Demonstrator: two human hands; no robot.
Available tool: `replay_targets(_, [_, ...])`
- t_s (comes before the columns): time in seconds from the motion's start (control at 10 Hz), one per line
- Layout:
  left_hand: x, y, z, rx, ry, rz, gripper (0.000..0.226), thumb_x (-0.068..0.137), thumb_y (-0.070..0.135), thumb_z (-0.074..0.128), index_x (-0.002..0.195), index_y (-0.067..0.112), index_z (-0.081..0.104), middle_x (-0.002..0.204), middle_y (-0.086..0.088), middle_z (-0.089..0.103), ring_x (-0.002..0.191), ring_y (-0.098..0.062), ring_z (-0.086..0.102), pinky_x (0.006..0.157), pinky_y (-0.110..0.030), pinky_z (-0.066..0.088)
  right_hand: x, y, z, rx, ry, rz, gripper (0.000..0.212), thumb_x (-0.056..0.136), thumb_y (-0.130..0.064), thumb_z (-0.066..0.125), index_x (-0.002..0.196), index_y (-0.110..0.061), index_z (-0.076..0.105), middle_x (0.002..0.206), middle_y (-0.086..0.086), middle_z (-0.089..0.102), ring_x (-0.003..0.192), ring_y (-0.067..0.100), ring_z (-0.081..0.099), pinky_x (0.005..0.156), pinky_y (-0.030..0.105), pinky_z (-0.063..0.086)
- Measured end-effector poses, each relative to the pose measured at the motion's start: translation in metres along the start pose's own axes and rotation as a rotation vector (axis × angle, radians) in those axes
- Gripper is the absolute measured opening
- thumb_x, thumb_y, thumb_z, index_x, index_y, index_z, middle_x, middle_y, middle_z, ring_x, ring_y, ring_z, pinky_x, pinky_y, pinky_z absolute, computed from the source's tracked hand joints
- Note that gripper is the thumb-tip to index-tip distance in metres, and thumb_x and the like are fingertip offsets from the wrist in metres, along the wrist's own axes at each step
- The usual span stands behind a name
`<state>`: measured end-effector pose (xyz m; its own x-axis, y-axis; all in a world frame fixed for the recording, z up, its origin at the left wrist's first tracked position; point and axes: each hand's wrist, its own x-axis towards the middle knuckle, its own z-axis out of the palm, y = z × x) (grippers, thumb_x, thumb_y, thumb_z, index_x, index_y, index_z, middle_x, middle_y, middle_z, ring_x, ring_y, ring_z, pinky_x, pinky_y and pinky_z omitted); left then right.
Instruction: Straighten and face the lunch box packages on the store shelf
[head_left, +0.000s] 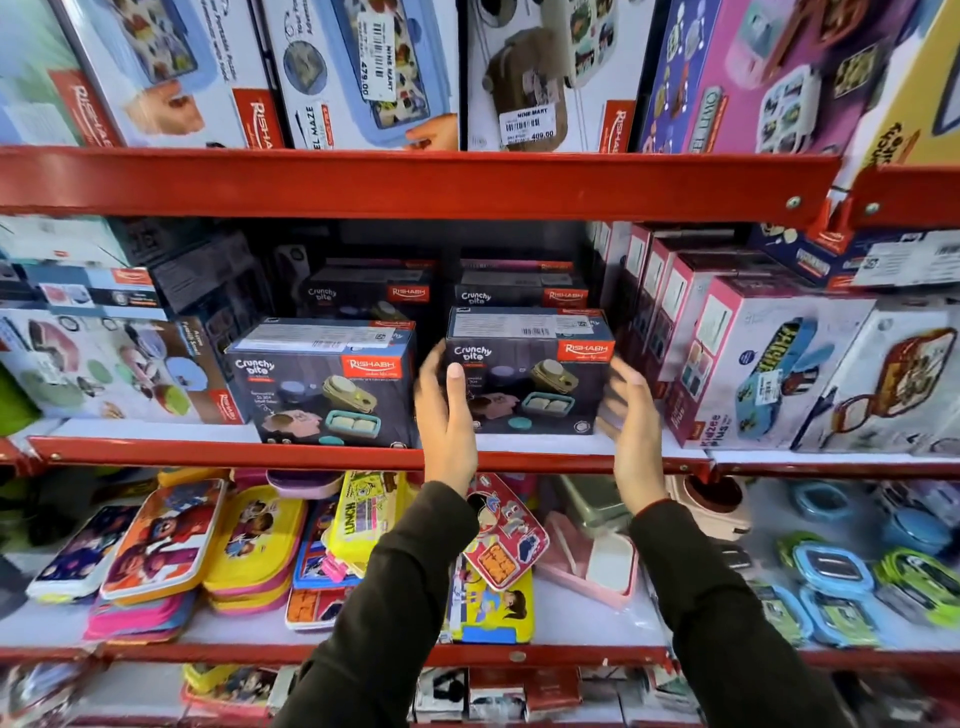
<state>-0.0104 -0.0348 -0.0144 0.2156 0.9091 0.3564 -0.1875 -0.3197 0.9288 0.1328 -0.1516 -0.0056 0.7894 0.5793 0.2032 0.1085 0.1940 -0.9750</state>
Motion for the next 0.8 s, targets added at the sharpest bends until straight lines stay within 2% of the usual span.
replay_targets(0.1, [-0.009, -0.002, -0.006, 0.025, 0.01, 0.034, 0.043, 0.108, 0.043, 0.039, 0.15, 0.036, 0.046, 0.15, 0.021, 0.047, 0.146, -0.002, 0.04, 0.12, -0.023, 0.031, -0.009, 0.0, -0.007, 0.008, 0.033, -0.012, 0.055, 0.095, -0.055, 0.031, 0.137, -0.034, 0.058, 0.14, -0.002, 0.06, 0.132, 0.019, 0.057, 0.115, 0.049, 0.044])
replay_targets(0.2, [-0.016, -0.002, -0.012, 0.025, 0.0, 0.056, 0.043, 0.107, 0.043, 0.042, 0.15, 0.037, 0.048, 0.148, 0.025, 0.049, 0.14, 0.013, 0.042, 0.109, -0.006, 0.035, -0.017, -0.001, -0.011, 0.001, 0.064, -0.03, 0.058, 0.096, -0.056, 0.032, 0.139, -0.03, 0.06, 0.141, -0.003, 0.063, 0.13, 0.015, 0.059, 0.112, 0.051, 0.047])
replay_targets(0.3, [-0.024, 0.0, -0.016, 0.026, -0.011, 0.08, 0.045, 0.106, 0.044, 0.045, 0.15, 0.036, 0.05, 0.14, 0.03, 0.052, 0.132, 0.02, 0.047, 0.099, 0.003, 0.037, -0.023, 0.002, -0.015, -0.007, 0.087, -0.06, 0.06, 0.093, -0.064, 0.035, 0.137, -0.033, 0.061, 0.142, -0.002, 0.064, 0.132, 0.015, 0.059, 0.114, 0.053, 0.046])
replay_targets(0.4, [-0.032, 0.001, -0.019, 0.047, -0.023, 0.091, 0.052, 0.102, 0.051, 0.046, 0.152, 0.036, 0.048, 0.144, 0.024, 0.052, 0.133, 0.017, 0.047, 0.099, 0.002, 0.038, -0.026, 0.006, -0.019, -0.024, 0.1, -0.09, 0.059, 0.092, -0.067, 0.036, 0.136, -0.037, 0.06, 0.142, -0.003, 0.064, 0.134, 0.013, 0.058, 0.115, 0.054, 0.045])
replay_targets(0.5, [-0.041, 0.0, -0.019, 0.088, -0.036, 0.09, 0.059, 0.098, 0.062, 0.044, 0.154, 0.045, 0.039, 0.148, 0.02, 0.048, 0.139, 0.012, 0.044, 0.103, 0.0, 0.038, -0.028, 0.01, -0.02, -0.028, 0.105, -0.112, 0.057, 0.093, -0.065, 0.038, 0.136, -0.035, 0.061, 0.142, -0.004, 0.064, 0.135, 0.01, 0.057, 0.115, 0.054, 0.045])
replay_targets(0.6, [-0.044, 0.002, -0.017, 0.115, -0.054, 0.074, 0.06, 0.097, 0.065, 0.043, 0.154, 0.052, 0.033, 0.147, 0.026, 0.044, 0.141, 0.011, 0.04, 0.113, -0.014, 0.034, -0.029, 0.011, -0.02, -0.061, 0.114, -0.137, 0.059, 0.095, -0.06, 0.039, 0.14, -0.029, 0.06, 0.144, -0.003, 0.063, 0.136, 0.009, 0.056, 0.117, 0.051, 0.044])
replay_targets(0.7, [-0.043, 0.001, -0.02, 0.115, -0.058, 0.08, 0.057, 0.1, 0.058, 0.044, 0.155, 0.05, 0.034, 0.152, 0.019, 0.044, 0.146, 0.0, 0.041, 0.123, -0.04, 0.037, -0.032, 0.01, -0.02, -0.045, 0.081, -0.163, 0.047, 0.097, -0.054, 0.042, 0.137, -0.035, 0.059, 0.145, -0.007, 0.061, 0.136, 0.004, 0.054, 0.118, 0.046, 0.043])
replay_targets(0.8, [-0.039, 0.003, -0.022, 0.203, -0.057, 0.128, 0.056, 0.105, 0.029, 0.047, 0.157, 0.041, 0.033, 0.154, 0.007, 0.043, 0.146, -0.015, 0.043, 0.122, -0.053, 0.039, -0.032, 0.01, -0.019, -0.104, 0.102, -0.202, 0.043, 0.101, -0.045, 0.046, 0.139, -0.031, 0.058, 0.146, -0.011, 0.059, 0.136, -0.002, 0.051, 0.12, 0.037, 0.04])
